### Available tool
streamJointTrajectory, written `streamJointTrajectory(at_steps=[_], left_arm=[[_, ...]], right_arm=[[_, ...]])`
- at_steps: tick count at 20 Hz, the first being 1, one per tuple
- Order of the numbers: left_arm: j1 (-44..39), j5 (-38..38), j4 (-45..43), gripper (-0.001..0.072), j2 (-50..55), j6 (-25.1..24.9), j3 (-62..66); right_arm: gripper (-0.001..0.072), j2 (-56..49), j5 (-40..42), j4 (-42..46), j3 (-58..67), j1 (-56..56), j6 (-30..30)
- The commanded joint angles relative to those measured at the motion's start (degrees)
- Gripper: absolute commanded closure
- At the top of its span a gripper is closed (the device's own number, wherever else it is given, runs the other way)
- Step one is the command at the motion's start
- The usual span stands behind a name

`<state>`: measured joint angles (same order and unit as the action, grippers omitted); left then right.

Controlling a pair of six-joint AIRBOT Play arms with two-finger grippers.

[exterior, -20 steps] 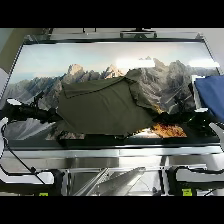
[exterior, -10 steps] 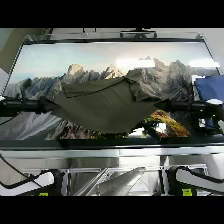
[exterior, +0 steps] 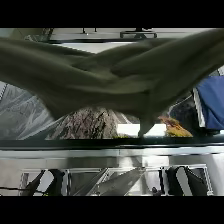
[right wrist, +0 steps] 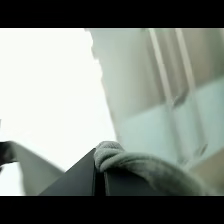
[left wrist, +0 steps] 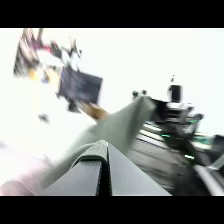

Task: Fold the shirts.

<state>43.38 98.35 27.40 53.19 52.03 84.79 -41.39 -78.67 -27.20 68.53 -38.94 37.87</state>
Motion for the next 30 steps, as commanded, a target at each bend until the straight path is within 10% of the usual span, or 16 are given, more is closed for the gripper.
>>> streamJointTrajectory(at_steps=[1,11,17,18,19,22,30], left_arm=[[10.5,0.6,5.8,0.0679,-4.4,0.1,4.7],[-17.4,-16.8,-30.1,0.0679,11.3,-7.8,-17.2],[-23.6,-30.1,-38.8,0.0678,39.4,-13.5,-14.2],[-23.6,-29.5,-38.6,0.0660,44.4,-12.2,-10.9],[-23.1,-27.5,-37.9,0.0414,49.3,-9.6,-6.7],[-19.8,-18.9,-38.5,0.0362,57.5,-0.6,4.6],[-17.2,-12.3,-68.6,0.0362,42.6,13.5,-5.5]], right_arm=[[0.0692,9.5,11.4,0.0,2.3,-5.6,-4.9],[0.0692,-17.1,17.5,34.9,-0.9,17.7,-4.9],[0.0684,-48.3,34.8,33.3,-2.4,25.5,-4.8],[0.0684,-52.5,36.7,29.3,-2.0,25.4,-5.0],[0.0683,-56.2,36.1,24.7,-1.0,24.9,-5.0],[0.0246,-59.5,27.0,19.4,2.1,21.1,-6.1],[0.0254,-51.1,3.1,30.8,3.3,4.3,0.0]])
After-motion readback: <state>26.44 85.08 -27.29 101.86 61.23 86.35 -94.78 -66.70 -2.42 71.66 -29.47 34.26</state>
